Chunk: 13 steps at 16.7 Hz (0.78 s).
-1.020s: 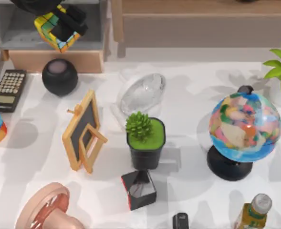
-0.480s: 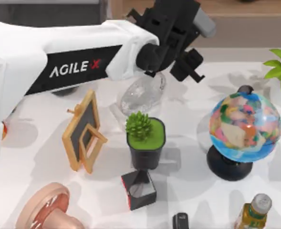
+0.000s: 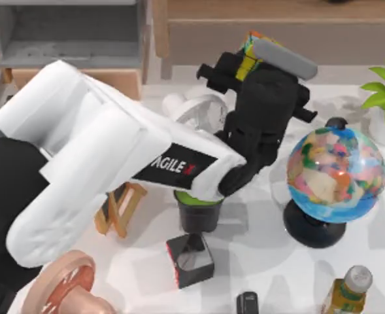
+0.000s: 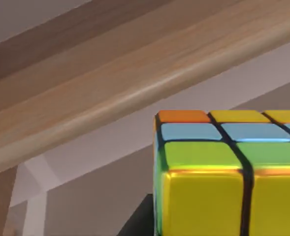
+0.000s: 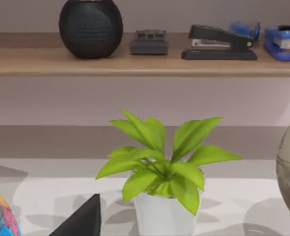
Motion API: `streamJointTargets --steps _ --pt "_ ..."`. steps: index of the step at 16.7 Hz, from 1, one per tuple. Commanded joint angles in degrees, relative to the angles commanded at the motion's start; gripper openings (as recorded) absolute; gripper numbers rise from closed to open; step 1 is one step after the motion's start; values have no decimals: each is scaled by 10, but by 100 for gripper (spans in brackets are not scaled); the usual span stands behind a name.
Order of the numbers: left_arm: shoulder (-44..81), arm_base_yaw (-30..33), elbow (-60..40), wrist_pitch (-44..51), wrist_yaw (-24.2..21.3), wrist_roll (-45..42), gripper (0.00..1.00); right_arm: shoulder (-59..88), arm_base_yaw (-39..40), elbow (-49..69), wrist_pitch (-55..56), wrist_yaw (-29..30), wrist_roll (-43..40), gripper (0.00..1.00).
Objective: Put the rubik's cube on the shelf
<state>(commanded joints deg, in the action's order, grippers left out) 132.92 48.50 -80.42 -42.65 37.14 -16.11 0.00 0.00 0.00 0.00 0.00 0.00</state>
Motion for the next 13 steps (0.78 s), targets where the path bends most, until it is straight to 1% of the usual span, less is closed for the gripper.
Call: streamJointTargets --steps 3,6,9,13 --pt "18 1 1 -138 37 20 0 0 0 0 0 0 0 100" --pt "25 -5 -8 -224 58 40 0 0 0 0 0 0 0 100" --pt "24 -11 -15 -256 66 51 0 0 0 0 0 0 0 100" --pt "24 -11 -15 -256 66 51 0 0 0 0 0 0 0 100"
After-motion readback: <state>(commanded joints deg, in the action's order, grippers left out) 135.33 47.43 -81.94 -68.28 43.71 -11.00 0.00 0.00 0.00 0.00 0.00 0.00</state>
